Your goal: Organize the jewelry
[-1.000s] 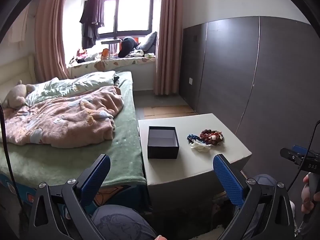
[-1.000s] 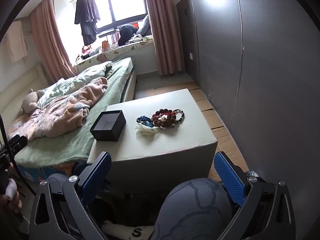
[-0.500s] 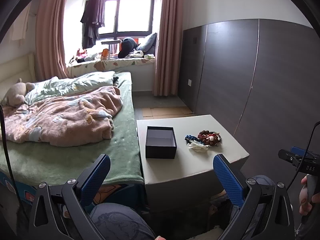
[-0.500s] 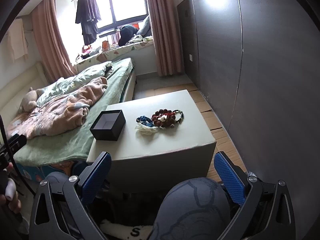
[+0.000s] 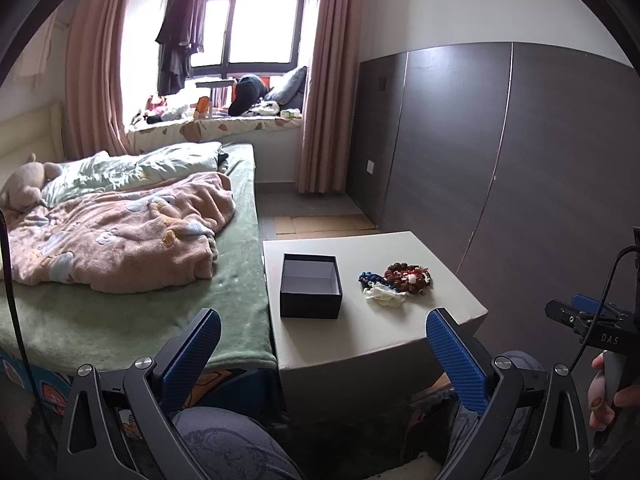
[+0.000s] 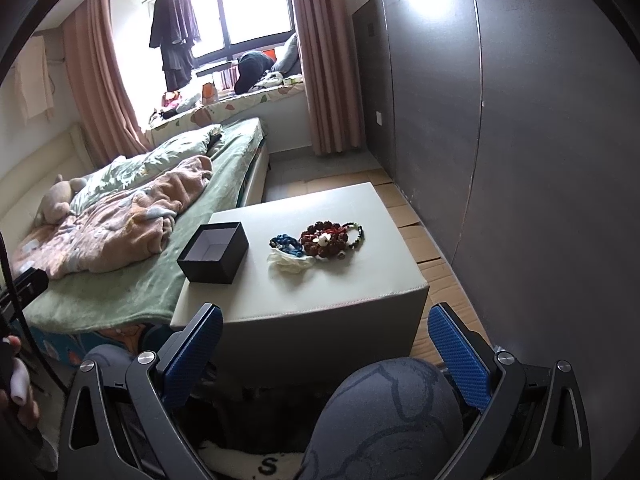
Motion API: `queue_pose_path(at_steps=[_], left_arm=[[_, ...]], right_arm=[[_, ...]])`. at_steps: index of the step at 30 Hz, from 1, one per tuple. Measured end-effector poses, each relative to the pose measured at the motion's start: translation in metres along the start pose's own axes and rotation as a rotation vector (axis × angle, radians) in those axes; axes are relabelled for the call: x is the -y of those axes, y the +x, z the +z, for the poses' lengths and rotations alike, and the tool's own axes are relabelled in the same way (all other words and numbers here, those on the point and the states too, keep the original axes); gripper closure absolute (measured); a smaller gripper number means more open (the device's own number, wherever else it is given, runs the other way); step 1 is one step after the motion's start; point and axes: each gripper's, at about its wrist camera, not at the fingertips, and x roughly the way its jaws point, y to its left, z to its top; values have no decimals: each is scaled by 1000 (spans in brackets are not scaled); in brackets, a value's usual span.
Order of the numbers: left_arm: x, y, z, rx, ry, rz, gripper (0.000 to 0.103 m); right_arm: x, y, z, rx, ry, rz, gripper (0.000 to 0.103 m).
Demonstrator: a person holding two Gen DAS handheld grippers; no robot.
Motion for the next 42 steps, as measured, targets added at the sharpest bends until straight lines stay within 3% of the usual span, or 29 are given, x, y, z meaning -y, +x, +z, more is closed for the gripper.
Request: queue_pose_path(at_steps=[42], left_arm=[[10, -3, 6, 6, 45, -9, 1]], right_arm=[[2, -9, 1, 30, 2, -15, 0]])
